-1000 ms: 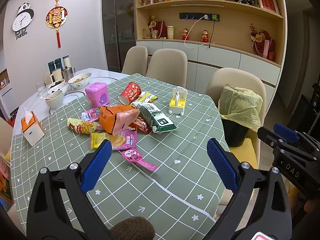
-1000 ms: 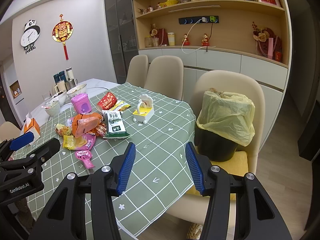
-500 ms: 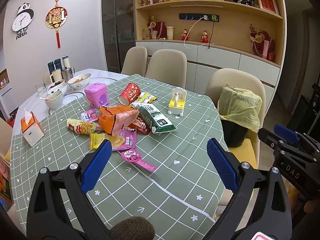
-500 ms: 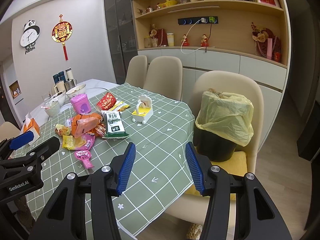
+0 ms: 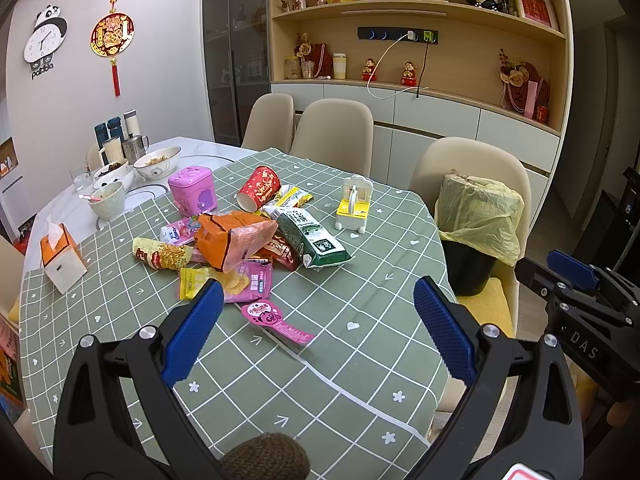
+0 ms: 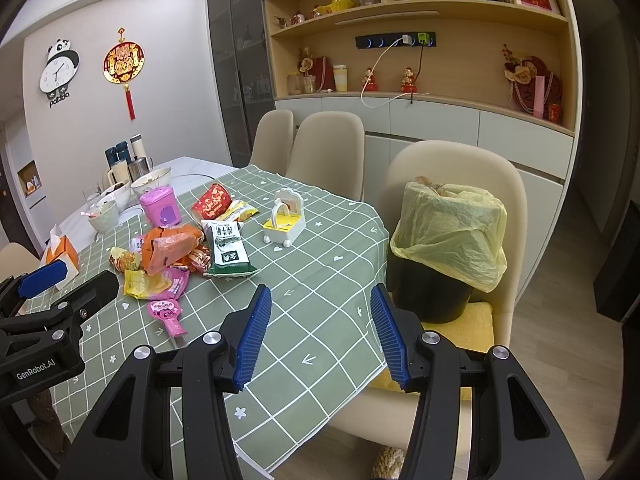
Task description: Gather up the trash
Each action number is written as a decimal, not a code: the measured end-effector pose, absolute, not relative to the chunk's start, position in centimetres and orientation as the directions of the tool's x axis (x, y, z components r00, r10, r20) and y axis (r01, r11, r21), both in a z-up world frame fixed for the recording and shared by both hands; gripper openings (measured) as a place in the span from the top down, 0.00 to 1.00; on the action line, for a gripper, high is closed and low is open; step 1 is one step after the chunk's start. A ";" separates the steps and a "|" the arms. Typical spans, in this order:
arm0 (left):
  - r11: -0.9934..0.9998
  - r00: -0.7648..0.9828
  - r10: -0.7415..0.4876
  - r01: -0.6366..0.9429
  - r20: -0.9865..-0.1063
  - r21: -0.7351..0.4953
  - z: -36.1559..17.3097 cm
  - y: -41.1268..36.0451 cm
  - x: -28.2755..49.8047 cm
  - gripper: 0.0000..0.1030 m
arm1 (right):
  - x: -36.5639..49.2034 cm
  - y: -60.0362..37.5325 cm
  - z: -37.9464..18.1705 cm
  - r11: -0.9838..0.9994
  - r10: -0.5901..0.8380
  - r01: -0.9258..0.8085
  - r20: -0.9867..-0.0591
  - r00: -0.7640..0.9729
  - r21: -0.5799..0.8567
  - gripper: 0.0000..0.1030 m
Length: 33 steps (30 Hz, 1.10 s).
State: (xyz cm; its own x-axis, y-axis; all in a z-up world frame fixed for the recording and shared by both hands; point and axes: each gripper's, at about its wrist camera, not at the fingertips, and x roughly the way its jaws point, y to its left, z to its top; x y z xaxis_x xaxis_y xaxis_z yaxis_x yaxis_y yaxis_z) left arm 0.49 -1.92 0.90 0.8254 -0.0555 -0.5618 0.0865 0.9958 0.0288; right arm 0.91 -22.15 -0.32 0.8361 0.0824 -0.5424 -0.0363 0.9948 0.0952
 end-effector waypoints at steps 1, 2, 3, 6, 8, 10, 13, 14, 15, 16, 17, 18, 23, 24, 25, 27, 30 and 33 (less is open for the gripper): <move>0.996 0.825 -0.056 0.087 -0.562 0.029 0.9 -1.9 0.5 0.11 | 0.9 -22.1 -0.4 0.995 0.082 -0.036 -0.542 0.836 0.095 0.52; 0.996 0.825 -0.055 0.087 -0.562 0.029 0.9 -1.9 0.5 0.11 | 0.9 -22.1 -0.4 0.995 0.082 -0.036 -0.542 0.836 0.095 0.52; 0.996 0.825 -0.056 0.087 -0.562 0.029 0.9 -1.9 0.5 0.11 | 0.9 -22.1 -0.4 0.995 0.081 -0.036 -0.542 0.836 0.094 0.52; 0.996 0.823 -0.057 0.088 -0.565 0.027 0.8 -1.9 0.7 0.11 | 0.9 -22.1 -0.4 0.995 0.082 -0.036 -0.543 0.835 0.095 0.52; 0.996 0.821 -0.059 0.089 -0.567 0.025 0.7 -1.9 0.9 0.11 | 1.0 -22.1 -0.5 0.995 0.079 -0.035 -0.543 0.836 0.092 0.52; 0.996 0.817 -0.064 0.092 -0.573 0.019 0.6 -1.8 1.2 0.11 | 1.4 -21.9 -0.6 0.996 0.070 -0.028 -0.547 0.834 0.085 0.52; 0.994 0.803 -0.086 0.108 -0.590 0.002 0.2 -1.2 2.4 0.11 | 2.2 -21.8 -1.0 0.996 0.070 -0.027 -0.559 0.827 0.084 0.52; 0.994 0.796 -0.090 0.112 -0.598 0.000 0.0 -0.9 2.9 0.11 | 2.5 -21.8 -1.2 0.996 0.075 -0.031 -0.565 0.821 0.087 0.52; 0.993 0.787 -0.092 0.114 -0.609 -0.002 -0.3 -0.4 3.6 0.11 | 2.9 -21.8 -1.5 0.995 0.082 -0.036 -0.572 0.816 0.092 0.52; 0.994 0.781 -0.091 0.110 -0.618 -0.008 -0.7 0.2 4.2 0.11 | 3.3 -21.8 -1.6 0.995 0.087 -0.039 -0.578 0.811 0.095 0.52; 0.995 0.771 -0.089 0.099 -0.630 -0.019 -1.0 0.9 5.1 0.11 | 3.9 -21.8 -1.9 0.994 0.093 -0.043 -0.587 0.804 0.099 0.52; 0.996 0.764 -0.086 0.088 -0.640 -0.029 -1.4 1.6 5.7 0.11 | 4.4 -21.7 -2.1 0.994 0.101 -0.050 -0.595 0.798 0.102 0.52; 0.999 0.756 -0.023 -0.006 -0.654 -0.042 -2.8 5.5 8.8 0.11 | 7.2 -21.3 -2.4 0.992 0.124 -0.083 -0.611 0.782 0.095 0.52; 0.999 0.758 -0.009 -0.027 -0.653 -0.045 -3.0 6.4 9.5 0.11 | 8.0 -21.1 -2.5 0.992 0.126 -0.092 -0.614 0.779 0.087 0.52; 0.998 0.757 -0.005 -0.037 -0.653 -0.051 -3.1 7.2 10.0 0.11 | 8.6 -20.9 -2.5 0.992 0.130 -0.100 -0.617 0.776 0.083 0.52; 0.996 0.752 0.001 -0.060 -0.660 -0.067 -3.4 8.7 11.2 0.11 | 10.2 -20.6 -2.7 0.989 0.148 -0.123 -0.628 0.764 0.084 0.52; 0.991 0.739 -0.011 -0.084 -0.673 -0.108 -3.7 11.0 12.7 0.11 | 12.5 -20.0 -3.1 0.983 0.180 -0.153 -0.638 0.749 0.098 0.52; 0.987 0.736 -0.001 -0.107 -0.677 -0.118 -3.9 13.0 13.5 0.11 | 14.8 -18.4 -3.8 0.973 0.226 -0.204 -0.653 0.723 0.111 0.52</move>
